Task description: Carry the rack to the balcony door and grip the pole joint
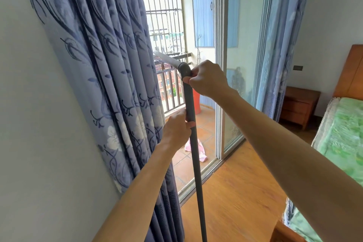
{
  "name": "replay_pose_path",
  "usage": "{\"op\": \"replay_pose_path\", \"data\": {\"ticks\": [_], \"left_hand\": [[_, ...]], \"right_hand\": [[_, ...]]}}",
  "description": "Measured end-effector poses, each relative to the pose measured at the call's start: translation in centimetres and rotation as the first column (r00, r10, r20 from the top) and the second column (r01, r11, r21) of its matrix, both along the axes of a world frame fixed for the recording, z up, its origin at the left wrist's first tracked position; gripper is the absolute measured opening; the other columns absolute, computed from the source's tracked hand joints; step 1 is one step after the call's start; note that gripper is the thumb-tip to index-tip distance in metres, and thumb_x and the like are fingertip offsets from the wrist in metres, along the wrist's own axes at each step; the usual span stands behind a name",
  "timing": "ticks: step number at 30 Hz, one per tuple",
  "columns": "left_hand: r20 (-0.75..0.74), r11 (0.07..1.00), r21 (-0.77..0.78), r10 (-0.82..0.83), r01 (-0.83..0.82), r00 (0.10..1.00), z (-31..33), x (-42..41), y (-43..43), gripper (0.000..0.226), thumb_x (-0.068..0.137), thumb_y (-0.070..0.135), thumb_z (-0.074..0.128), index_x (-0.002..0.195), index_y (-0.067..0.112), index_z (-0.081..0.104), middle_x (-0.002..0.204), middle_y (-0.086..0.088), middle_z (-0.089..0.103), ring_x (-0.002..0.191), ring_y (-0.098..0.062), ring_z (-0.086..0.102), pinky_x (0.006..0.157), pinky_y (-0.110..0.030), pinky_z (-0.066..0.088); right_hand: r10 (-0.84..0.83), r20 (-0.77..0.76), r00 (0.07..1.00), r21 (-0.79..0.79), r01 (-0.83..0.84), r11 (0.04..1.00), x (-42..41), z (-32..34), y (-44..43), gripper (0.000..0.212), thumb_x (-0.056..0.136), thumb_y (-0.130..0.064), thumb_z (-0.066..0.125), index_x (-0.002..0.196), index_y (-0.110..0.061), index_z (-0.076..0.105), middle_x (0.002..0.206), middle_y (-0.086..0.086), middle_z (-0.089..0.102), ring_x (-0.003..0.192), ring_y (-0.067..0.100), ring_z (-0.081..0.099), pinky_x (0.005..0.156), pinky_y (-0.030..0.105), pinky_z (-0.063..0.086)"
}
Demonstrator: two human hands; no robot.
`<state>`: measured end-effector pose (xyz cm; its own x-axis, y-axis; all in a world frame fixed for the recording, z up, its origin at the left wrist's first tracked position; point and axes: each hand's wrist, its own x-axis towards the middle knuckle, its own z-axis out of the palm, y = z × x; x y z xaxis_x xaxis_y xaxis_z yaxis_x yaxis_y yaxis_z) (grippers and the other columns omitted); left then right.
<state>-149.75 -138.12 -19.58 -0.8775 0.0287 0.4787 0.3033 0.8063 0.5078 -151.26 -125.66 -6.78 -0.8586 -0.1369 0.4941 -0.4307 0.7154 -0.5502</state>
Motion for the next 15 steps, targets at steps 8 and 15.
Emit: {"op": "replay_pose_path", "data": {"ticks": [8, 15], "left_hand": [[-0.042, 1.000, 0.008, 0.001, 0.000, 0.999, -0.5, -7.5, -1.0, 0.014, 0.087, 0.011, 0.066, 0.100, 0.012, 0.060, 0.084, 0.011, 0.055, 0.076, -0.011, 0.057, 0.057, -0.007, 0.034], [-0.006, 1.000, 0.023, -0.014, 0.015, 1.000, 0.0, -13.9, -2.1, 0.015, 0.089, 0.010, 0.063, 0.104, 0.011, 0.060, 0.100, -0.001, 0.066, 0.088, -0.021, 0.065, 0.069, -0.022, 0.051]], "right_hand": [[-0.007, -0.011, 1.000, -0.020, 0.007, 1.000, -7.6, -0.3, -1.1, 0.026, 0.084, -0.034, 0.069, 0.079, -0.009, 0.076, 0.070, 0.006, 0.070, 0.067, 0.021, 0.062, 0.068, 0.028, 0.050], [0.004, -0.021, 1.000, -0.017, -0.004, 1.000, -14.3, -0.3, -2.2, 0.025, 0.084, -0.035, 0.069, 0.084, -0.012, 0.078, 0.073, 0.007, 0.072, 0.070, 0.021, 0.064, 0.073, 0.032, 0.053]]}}
